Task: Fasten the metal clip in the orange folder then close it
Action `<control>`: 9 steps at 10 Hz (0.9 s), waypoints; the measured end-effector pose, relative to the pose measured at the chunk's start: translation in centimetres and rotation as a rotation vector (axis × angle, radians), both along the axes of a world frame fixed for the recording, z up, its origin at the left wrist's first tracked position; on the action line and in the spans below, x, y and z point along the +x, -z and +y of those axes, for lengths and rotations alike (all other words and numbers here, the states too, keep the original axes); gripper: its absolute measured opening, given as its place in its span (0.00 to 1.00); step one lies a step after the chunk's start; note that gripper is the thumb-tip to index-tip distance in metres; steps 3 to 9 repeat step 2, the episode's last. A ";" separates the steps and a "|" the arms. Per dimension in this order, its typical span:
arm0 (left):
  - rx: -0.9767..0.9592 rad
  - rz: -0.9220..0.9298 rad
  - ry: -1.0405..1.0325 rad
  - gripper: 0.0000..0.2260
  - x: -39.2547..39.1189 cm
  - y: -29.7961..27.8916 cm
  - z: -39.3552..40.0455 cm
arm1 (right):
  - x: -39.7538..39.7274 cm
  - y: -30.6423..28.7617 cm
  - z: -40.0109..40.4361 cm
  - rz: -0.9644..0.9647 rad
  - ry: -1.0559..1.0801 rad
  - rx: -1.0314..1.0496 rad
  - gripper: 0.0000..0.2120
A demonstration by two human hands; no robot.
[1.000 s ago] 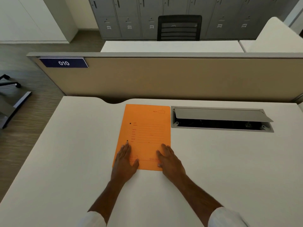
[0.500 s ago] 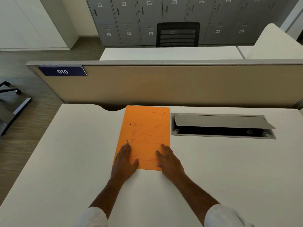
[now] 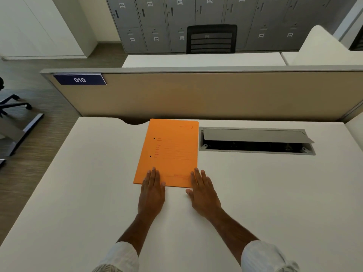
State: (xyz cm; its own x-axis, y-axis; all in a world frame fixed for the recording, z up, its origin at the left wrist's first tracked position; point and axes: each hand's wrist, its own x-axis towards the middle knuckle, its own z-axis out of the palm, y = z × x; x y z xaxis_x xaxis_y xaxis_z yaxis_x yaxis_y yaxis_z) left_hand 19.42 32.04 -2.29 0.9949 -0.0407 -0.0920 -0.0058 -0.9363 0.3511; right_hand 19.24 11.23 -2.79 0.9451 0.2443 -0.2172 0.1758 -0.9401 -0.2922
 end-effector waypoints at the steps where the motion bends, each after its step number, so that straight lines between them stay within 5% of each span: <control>1: 0.018 0.022 0.027 0.36 -2.8 0.3 -1.7 | -2.6 1.0 -2.2 -0.012 0.061 0.002 0.33; 9: 0.028 -0.001 0.055 0.34 -4.8 1.2 -4.0 | -5.0 1.8 -4.4 -0.023 0.118 -0.002 0.34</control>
